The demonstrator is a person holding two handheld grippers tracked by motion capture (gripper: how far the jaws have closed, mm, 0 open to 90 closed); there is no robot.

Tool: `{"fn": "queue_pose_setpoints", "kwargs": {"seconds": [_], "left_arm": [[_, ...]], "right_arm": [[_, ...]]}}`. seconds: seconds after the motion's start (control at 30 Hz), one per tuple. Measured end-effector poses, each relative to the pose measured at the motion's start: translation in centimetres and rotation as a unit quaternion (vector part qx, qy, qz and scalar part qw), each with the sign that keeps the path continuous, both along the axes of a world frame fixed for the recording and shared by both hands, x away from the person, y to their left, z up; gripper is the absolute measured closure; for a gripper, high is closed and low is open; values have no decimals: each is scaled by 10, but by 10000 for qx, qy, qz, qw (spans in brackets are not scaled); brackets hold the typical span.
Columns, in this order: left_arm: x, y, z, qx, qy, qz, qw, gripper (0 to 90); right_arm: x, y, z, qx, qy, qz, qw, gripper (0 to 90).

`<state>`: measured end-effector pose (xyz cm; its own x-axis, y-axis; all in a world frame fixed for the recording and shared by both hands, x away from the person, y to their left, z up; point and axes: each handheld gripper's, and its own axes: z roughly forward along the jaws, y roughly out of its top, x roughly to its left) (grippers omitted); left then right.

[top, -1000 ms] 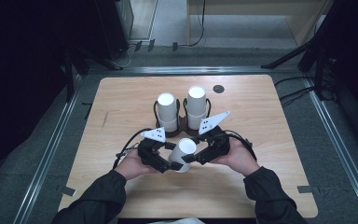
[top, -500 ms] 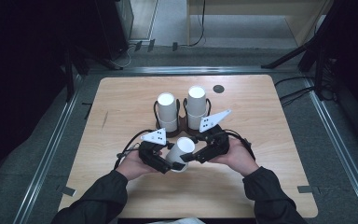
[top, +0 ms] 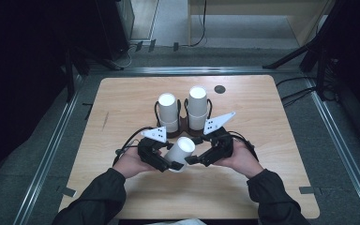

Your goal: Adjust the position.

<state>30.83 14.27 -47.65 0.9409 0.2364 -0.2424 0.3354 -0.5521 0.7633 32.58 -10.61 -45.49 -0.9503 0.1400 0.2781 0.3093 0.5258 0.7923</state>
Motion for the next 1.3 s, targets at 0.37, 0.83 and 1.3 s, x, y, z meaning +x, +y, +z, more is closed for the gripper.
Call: {"fn": "queue_pose_setpoints", "kwargs": {"seconds": [0.37, 0.83, 1.3], "left_arm": [[14, 9, 9, 402, -68, -37, 9992, 273], [24, 1, 3, 1210, -277, -288, 9919, 273], [16, -12, -8, 1629, -150, -761, 9836, 273]], "right_arm": [[-6, -4, -16, -443, -135, -164, 9988, 245], [-8, -4, -27, -589, -150, -236, 9979, 246], [-7, 7, -31, -594, -190, -108, 9980, 247]]}}
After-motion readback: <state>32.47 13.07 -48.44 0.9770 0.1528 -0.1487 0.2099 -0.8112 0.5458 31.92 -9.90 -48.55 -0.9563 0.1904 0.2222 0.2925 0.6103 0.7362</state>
